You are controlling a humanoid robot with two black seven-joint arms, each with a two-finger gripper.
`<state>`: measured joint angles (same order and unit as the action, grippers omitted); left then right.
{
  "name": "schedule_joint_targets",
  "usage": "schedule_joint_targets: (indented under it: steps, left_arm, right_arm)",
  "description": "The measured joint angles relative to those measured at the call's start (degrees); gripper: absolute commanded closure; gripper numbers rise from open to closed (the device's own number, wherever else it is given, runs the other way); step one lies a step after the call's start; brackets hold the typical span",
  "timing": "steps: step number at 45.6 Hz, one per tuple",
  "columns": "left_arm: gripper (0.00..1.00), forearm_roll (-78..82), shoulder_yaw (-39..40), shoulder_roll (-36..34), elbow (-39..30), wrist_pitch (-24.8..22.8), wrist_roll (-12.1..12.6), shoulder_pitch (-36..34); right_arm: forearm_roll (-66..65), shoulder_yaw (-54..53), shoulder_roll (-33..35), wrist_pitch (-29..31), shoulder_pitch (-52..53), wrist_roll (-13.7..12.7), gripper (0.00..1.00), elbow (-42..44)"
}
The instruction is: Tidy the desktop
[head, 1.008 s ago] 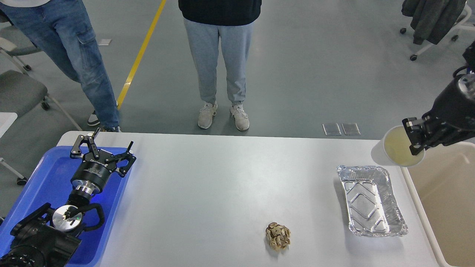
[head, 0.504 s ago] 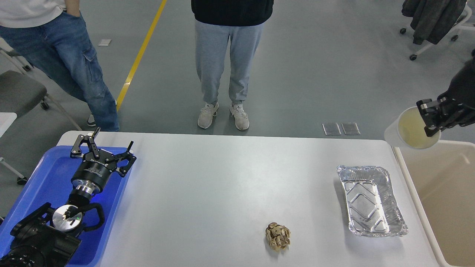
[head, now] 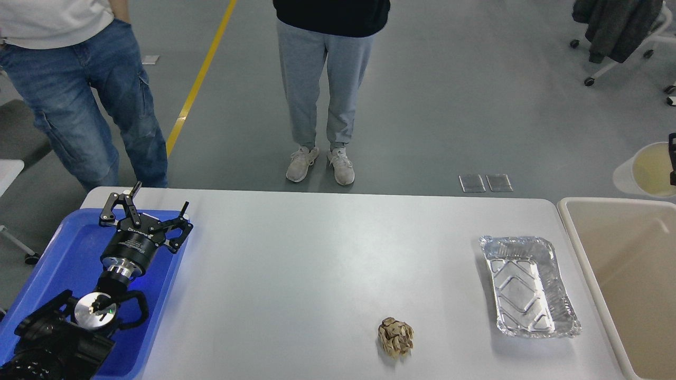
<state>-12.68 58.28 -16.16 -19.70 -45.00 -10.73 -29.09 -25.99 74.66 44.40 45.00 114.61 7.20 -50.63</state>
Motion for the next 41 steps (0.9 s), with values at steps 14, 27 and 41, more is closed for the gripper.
schedule_joint_targets:
  steps: [14, 27, 41]
  left_arm:
    - [0.0, -0.05, 0.07, 0.0, 0.0, 0.0, -0.08, -0.01]
    - [0.0, -0.06, 0.07, 0.01, 0.02, 0.0, -0.2, 0.0]
    - [0.0, -0.06, 0.08, 0.05, 0.01, 0.0, -0.25, 0.0]
  right_arm:
    - [-2.16, -14.74, 14.6, 0.0, -16.03, -5.5, 1.0, 6.0]
    - [-2.16, -27.94, 19.8, -8.02, -33.54, -6.99, 1.0, 7.93]
    - [-2.07, -41.05, 13.51, -20.02, -50.28, -7.39, 1.0, 13.68]
